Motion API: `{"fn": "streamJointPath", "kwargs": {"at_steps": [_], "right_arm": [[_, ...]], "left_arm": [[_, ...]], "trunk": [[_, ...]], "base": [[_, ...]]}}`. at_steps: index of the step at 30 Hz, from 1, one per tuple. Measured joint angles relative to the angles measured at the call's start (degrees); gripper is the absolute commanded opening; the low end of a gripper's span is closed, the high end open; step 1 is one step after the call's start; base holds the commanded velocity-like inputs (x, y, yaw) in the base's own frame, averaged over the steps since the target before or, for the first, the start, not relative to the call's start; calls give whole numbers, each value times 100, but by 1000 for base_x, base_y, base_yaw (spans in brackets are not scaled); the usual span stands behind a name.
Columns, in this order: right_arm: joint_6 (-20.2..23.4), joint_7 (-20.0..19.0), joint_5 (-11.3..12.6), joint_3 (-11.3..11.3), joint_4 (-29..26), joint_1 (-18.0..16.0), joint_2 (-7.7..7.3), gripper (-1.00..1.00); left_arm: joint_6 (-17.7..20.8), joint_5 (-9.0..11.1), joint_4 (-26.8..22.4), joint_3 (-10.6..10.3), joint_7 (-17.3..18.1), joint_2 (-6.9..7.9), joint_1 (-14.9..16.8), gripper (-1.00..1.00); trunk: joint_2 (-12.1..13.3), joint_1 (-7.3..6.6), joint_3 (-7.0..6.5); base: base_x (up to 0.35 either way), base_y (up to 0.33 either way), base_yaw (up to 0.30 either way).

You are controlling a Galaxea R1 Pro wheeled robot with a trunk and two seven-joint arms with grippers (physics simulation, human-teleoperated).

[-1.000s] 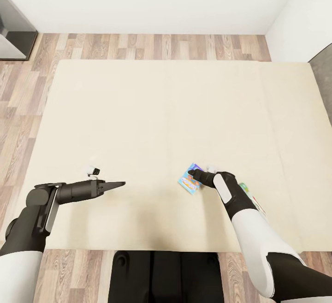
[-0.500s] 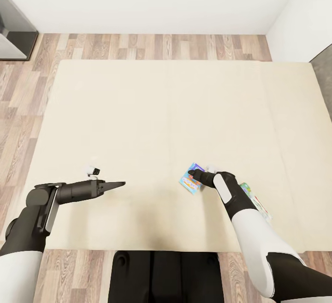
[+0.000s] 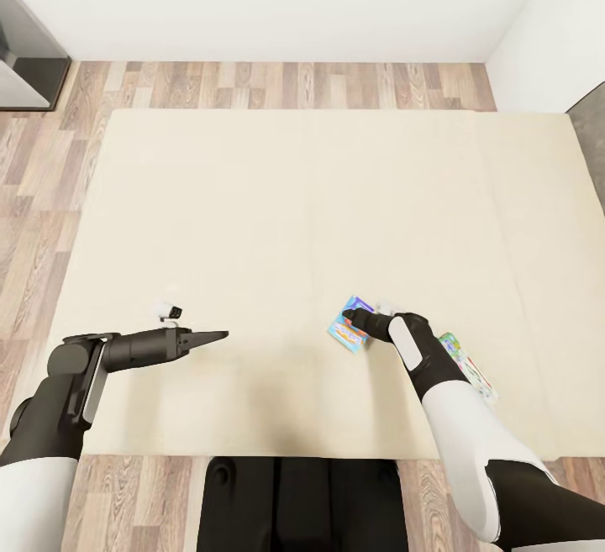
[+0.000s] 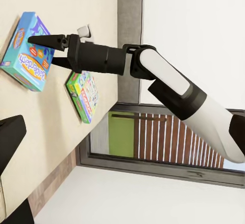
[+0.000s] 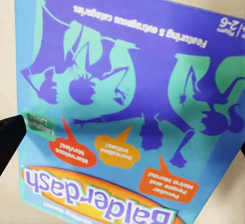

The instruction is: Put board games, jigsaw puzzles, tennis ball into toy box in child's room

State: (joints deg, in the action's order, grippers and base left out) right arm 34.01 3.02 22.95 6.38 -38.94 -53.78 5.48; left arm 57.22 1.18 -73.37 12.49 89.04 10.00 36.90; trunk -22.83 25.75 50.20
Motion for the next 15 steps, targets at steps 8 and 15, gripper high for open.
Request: {"fn": "streamJointPath", "kwargs": {"at_steps": [8, 15], "right_arm": [[-1, 0, -3, -1, 0, 0, 0, 100], [0, 0, -5, 0, -1, 0, 0, 100]], "left_arm": [[0, -1, -1, 2, -1, 0, 0, 100], [0, 0, -1, 0, -5, 0, 0, 100]], "trunk": [[0, 0, 0], [0, 0, 0]], "base": [[0, 94, 0], [0, 9, 0]]}}
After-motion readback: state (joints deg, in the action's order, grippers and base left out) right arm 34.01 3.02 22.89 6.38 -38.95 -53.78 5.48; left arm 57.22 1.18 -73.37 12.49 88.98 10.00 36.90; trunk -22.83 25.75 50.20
